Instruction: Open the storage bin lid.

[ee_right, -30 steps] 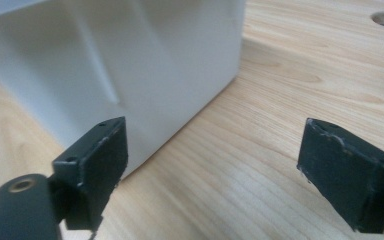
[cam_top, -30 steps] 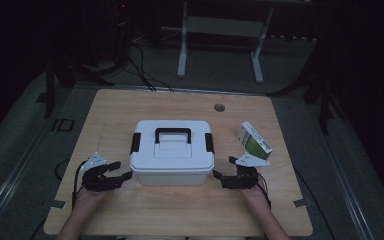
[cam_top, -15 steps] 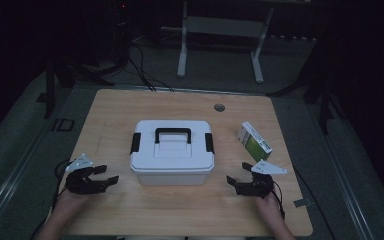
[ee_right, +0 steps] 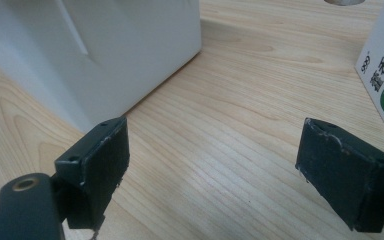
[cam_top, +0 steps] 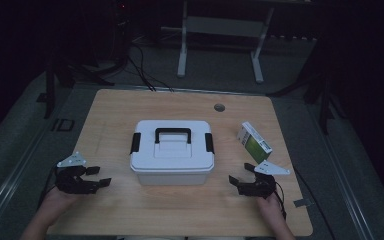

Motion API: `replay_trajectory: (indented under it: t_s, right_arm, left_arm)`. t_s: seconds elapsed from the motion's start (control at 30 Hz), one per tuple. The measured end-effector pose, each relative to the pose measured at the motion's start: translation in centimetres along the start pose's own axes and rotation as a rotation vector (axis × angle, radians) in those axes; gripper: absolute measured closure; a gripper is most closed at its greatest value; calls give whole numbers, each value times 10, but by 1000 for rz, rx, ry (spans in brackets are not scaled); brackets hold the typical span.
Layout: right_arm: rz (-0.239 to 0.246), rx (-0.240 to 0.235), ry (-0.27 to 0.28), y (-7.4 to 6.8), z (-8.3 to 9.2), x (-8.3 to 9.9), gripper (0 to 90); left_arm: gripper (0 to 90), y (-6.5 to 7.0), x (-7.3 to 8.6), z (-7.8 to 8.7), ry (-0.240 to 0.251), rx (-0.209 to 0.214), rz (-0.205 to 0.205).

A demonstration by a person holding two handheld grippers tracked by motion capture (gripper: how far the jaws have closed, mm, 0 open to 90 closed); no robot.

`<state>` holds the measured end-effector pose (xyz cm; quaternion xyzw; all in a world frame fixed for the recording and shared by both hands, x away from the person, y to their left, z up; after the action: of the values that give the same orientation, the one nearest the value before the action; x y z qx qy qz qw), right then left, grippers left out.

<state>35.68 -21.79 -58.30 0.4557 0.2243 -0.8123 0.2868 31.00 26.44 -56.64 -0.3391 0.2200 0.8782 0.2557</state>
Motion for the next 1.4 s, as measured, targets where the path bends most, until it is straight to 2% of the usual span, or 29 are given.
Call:
replay_trajectory:
  t_s: [0.07, 0.1, 0.17, 0.2, 0.37, 0.53, 0.57, 0.6, 0.67, 0.83, 1.03, 1.4]
  right_arm:
    - [-7, 0, 5, 1, 1, 1, 134]
    - [-7, -2, -2, 1, 0, 2, 134]
    - [-6, 4, -4, 2, 0, 2, 134]
    - [-2, 2, -6, 2, 0, 2, 134]
    - [-6, 1, 2, 0, 2, 1, 134]
    - [-12, 7, -22, 0, 0, 6, 134]
    - [-6, 12, -24, 1, 0, 7, 134]
    - [-6, 11, -23, 1, 0, 7, 134]
    - [-10, 12, -25, 1, 0, 7, 134]
    - [-16, 5, -18, 0, 0, 6, 134]
    - [-17, 6, -20, 1, 1, 6, 134]
    - [-21, -2, -21, 1, 1, 6, 134]
  left_arm:
    - [273, 0, -4, 5, -4, 9, -4]
    - [273, -1, -6, 7, -6, -6, -8]
    - [273, -1, -10, 12, -14, 3, -12]
    - [274, -2, -12, 14, -21, -10, -18]
    - [273, -2, -21, 22, -51, -11, -40]
    - [273, -1, -32, 29, -73, -6, -59]
    - [273, 0, -35, 30, -79, -18, -70]
    - [274, 1, -37, 31, -85, -6, -78]
    - [273, 3, -42, 32, -94, -17, -101]
    - [273, 8, -53, 33, -116, 4, -117]
    - [274, 14, -66, 33, -155, 18, -159]
    - [274, 30, -92, 30, -186, 50, -224]
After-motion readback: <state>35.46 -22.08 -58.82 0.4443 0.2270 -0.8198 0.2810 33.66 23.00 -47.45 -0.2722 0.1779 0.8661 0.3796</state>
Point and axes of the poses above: each handheld gripper's, and its own axes: z roughly backward along the jaws, x roughly out of its underside, y roughly to its right, the point moved 8 cm from there along -z, roughly forward along the jaws, and after that the axes turned 1 degree about z, right-handed, at the moved point
